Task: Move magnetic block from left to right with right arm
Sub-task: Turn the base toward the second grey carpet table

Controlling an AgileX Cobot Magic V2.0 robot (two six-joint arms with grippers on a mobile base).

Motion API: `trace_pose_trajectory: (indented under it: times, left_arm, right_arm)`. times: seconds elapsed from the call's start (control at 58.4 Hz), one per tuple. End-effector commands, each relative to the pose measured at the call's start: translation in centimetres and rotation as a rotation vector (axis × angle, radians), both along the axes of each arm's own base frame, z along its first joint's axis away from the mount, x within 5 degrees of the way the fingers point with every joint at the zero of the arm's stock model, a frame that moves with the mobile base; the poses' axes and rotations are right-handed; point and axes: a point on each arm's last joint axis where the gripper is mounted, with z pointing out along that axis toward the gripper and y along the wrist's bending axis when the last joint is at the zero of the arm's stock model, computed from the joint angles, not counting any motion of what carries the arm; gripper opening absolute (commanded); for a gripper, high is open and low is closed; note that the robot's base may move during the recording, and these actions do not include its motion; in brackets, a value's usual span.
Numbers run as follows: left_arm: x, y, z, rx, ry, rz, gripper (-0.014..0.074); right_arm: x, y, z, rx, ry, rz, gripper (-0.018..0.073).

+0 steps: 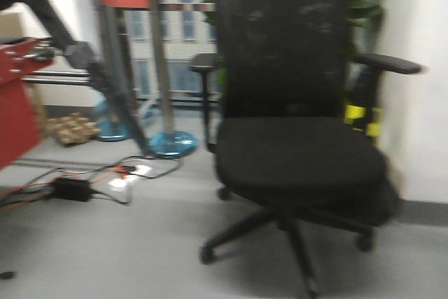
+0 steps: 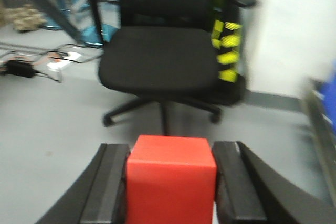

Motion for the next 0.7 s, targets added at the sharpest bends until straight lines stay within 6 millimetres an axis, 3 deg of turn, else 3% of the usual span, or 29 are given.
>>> trace_pose_trajectory:
  times: [0.0, 0.685]
  left_arm:
    - [-0.10, 0.05, 0.53, -0.013, -0.085, 0.003, -0.0126]
    - [-0.10, 0.05, 0.53, -0.013, -0.085, 0.003, -0.0126]
  right_arm:
    - [0.26, 0.03, 1.52, -0.014, -0.095, 0.004, 0.0234]
    - [0.26, 0.03, 1.52, -0.014, -0.095, 0.004, 0.0234]
